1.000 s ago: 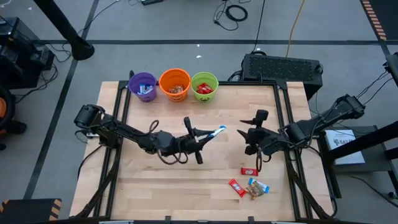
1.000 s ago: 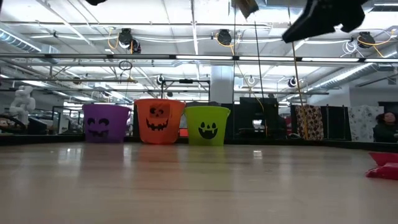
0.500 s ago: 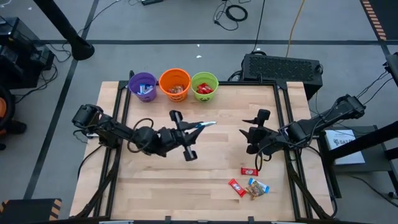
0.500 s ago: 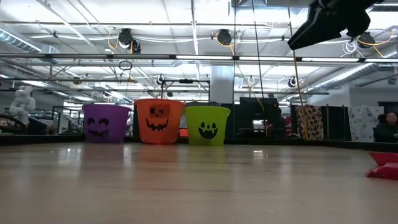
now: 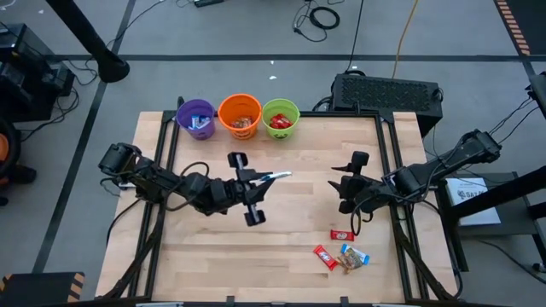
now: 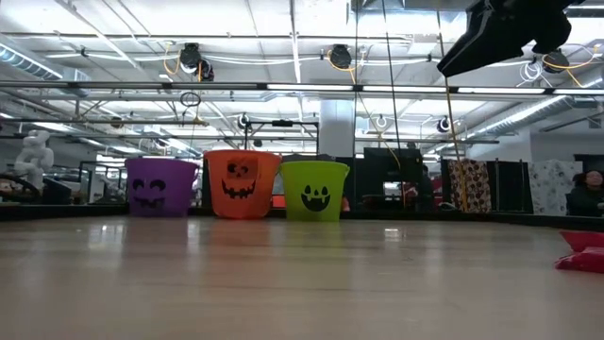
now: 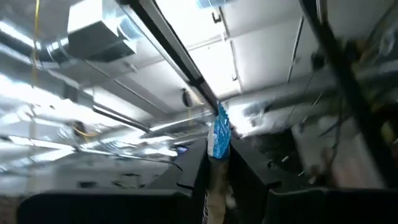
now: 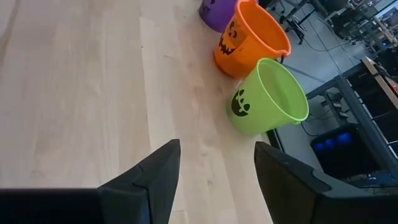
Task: Sort candy by brand, put in halloween buckets
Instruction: Put the white chocolate bar into the violet bucket
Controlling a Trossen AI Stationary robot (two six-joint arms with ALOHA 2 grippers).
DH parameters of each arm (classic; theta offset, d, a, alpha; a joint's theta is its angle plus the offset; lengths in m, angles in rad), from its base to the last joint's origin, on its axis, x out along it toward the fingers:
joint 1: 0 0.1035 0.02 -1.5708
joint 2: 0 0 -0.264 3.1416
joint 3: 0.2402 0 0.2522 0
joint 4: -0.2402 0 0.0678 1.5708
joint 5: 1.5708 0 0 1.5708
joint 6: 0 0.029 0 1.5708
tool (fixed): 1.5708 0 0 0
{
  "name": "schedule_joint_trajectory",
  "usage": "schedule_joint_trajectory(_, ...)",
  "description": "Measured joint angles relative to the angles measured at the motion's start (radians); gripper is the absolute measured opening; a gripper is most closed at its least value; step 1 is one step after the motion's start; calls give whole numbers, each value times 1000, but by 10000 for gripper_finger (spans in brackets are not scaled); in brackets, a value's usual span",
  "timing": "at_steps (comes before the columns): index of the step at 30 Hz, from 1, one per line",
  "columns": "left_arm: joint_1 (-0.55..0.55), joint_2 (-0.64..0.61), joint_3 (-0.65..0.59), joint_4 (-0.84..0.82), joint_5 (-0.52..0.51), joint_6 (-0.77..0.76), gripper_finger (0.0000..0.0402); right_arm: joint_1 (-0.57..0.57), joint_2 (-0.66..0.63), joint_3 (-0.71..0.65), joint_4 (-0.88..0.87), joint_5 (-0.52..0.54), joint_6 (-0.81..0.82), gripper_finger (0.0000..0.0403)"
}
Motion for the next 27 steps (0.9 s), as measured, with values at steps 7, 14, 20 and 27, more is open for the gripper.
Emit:
schedule_joint_trajectory(7, 0, 0, 1, -17, -62, 388, 67, 0, 0, 0, 1, -23, 0, 198)
schedule_joint_trajectory(14, 6, 0, 1, 1, -315, 854, 67, 0, 0, 0, 0, -23, 0, 198)
schedule_joint_trajectory(20, 57, 1, 1, 12, -530, 1089, 67, 0, 0, 0, 0, -22, 0, 198)
schedule_joint_trajectory(27, 247, -66, -4, -4, -799, 1134, 67, 0, 0, 0, 0, -22, 0, 198)
